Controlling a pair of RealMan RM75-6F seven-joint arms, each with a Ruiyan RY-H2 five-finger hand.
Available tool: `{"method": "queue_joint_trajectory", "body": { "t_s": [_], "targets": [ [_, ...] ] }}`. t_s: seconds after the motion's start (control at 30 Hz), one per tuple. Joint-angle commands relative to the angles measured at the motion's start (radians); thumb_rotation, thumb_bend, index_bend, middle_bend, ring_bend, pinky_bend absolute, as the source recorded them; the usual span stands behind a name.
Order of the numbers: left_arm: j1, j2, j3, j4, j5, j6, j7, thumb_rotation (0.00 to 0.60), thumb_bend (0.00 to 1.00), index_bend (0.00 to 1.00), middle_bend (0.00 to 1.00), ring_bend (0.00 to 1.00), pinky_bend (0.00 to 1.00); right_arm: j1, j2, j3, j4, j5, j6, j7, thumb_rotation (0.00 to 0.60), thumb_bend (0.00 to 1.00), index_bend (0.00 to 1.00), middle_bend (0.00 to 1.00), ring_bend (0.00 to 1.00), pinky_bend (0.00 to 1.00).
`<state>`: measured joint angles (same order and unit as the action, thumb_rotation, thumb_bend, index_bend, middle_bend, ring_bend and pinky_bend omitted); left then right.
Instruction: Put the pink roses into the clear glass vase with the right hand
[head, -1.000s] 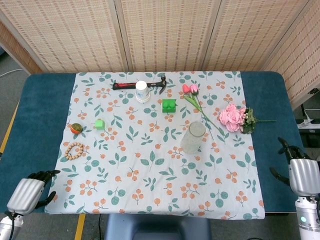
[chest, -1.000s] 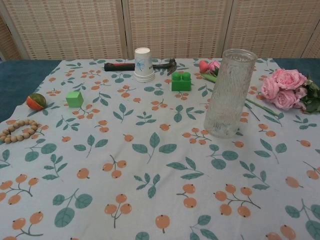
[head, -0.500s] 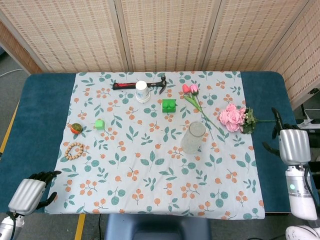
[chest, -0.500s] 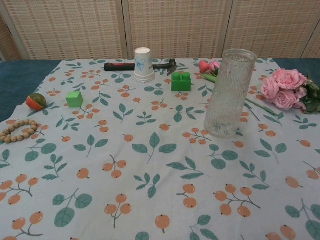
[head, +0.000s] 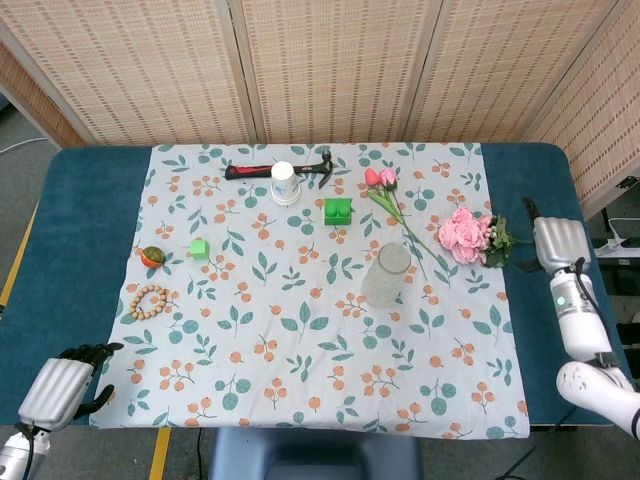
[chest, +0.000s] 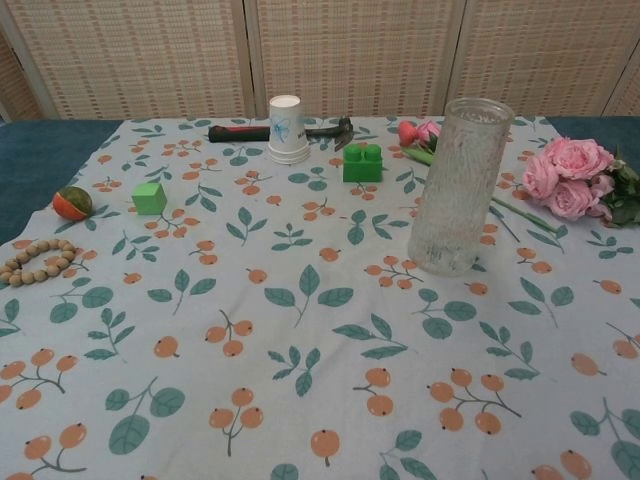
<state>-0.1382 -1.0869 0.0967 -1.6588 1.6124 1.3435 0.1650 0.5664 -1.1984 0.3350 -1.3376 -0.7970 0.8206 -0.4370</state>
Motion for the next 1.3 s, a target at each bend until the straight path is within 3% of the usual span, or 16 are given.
{"method": "queue_joint_trajectory", "body": {
  "t_s": [0.03, 0.23, 0.43, 0.83, 1.3],
  "targets": [
    [-0.001, -0.002, 0.0, 0.0, -0.002, -0.004, 0.006, 0.6, 0.33, 0.23, 0.31, 0.32, 0.42, 0.085, -0.075, -0.017, 0.149, 0.067, -0.106, -0.008, 0.6, 0.04, 0.11, 0.98, 0.89, 0.86],
    [-0.002, -0.006, 0.002, 0.002, -0.009, -0.015, 0.018, 0.6, 0.33, 0.23, 0.31, 0.32, 0.42, 0.137, -0.157, -0.046, 0.316, 0.069, -0.243, 0.067, 0.6, 0.03, 0.14, 0.98, 0.89, 0.86],
    [-0.002, -0.009, 0.003, 0.004, -0.015, -0.022, 0.027, 0.6, 0.33, 0.23, 0.31, 0.32, 0.42, 0.17, -0.252, -0.076, 0.493, 0.043, -0.3, 0.117, 0.6, 0.03, 0.16, 0.98, 0.89, 0.86],
    [-0.008, -0.021, 0.012, 0.009, -0.015, -0.045, 0.051, 0.6, 0.33, 0.23, 0.31, 0.32, 0.42, 0.213, -0.432, -0.07, 0.821, -0.101, -0.396, 0.338, 0.6, 0.03, 0.28, 1.0, 0.92, 0.89],
    [-0.01, -0.02, 0.017, 0.004, -0.015, -0.052, 0.06, 0.6, 0.33, 0.23, 0.31, 0.32, 0.42, 0.213, -0.525, -0.085, 0.995, -0.272, -0.411, 0.569, 0.6, 0.07, 0.44, 1.0, 0.98, 0.97]
  ]
}}
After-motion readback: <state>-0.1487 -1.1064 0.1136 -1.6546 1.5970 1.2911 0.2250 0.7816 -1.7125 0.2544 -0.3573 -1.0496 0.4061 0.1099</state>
